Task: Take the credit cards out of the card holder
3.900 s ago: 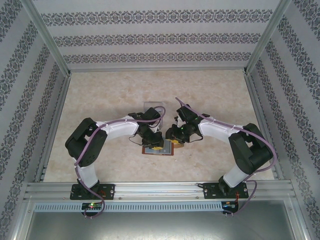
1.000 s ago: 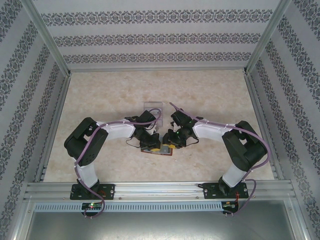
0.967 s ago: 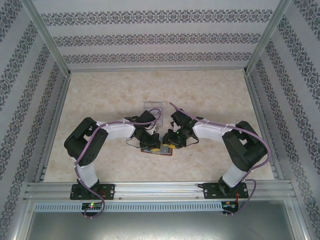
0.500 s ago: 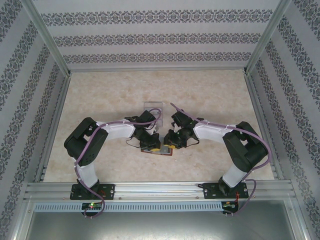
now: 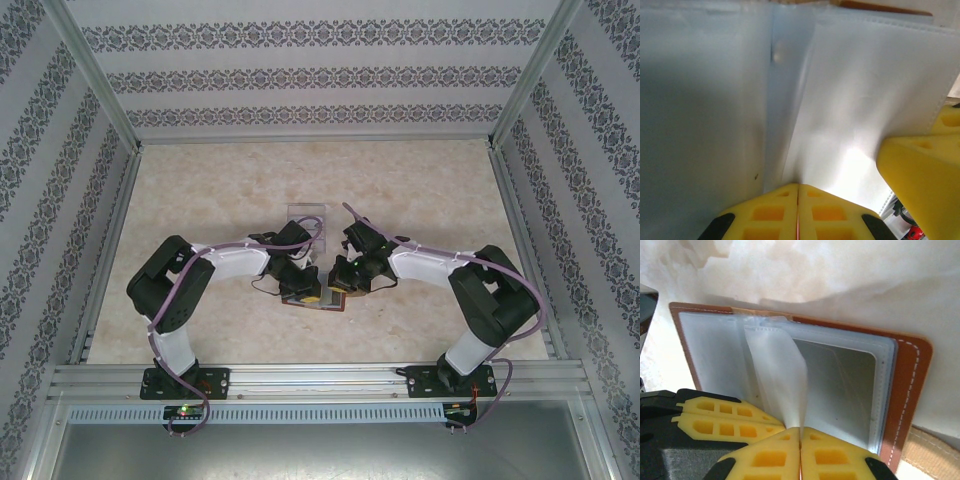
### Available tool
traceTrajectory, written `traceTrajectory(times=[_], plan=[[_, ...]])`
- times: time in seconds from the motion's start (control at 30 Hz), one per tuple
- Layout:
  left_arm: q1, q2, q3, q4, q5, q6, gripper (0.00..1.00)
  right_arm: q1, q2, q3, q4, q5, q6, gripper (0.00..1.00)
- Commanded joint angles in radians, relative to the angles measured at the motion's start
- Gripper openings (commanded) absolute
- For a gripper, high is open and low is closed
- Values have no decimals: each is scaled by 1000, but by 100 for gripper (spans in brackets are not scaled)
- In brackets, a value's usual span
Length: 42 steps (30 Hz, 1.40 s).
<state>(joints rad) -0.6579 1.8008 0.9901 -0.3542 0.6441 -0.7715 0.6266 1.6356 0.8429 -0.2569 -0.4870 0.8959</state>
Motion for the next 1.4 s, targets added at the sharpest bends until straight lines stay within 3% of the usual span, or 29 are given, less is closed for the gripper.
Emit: traceTrajectory(times=[0.0,0.23,0.4,0.9,1.37], plan=[[10,-82,1,-46,-46,-14,11,13,-29,-4,2,1,6,9],[39,-267,56,-180,-170,19,19,31,-47,24,13,3,-5,14],[94,-346,22,-194,-187,19,19,55,-39,70,16,-6,-13,16],[153,-410,-2,-223,-186,31,21,141,96,217,40,-9,-16,47],[199,-461,-29,-234,-202,33,22,158,292,340,73,-43,-61,50]])
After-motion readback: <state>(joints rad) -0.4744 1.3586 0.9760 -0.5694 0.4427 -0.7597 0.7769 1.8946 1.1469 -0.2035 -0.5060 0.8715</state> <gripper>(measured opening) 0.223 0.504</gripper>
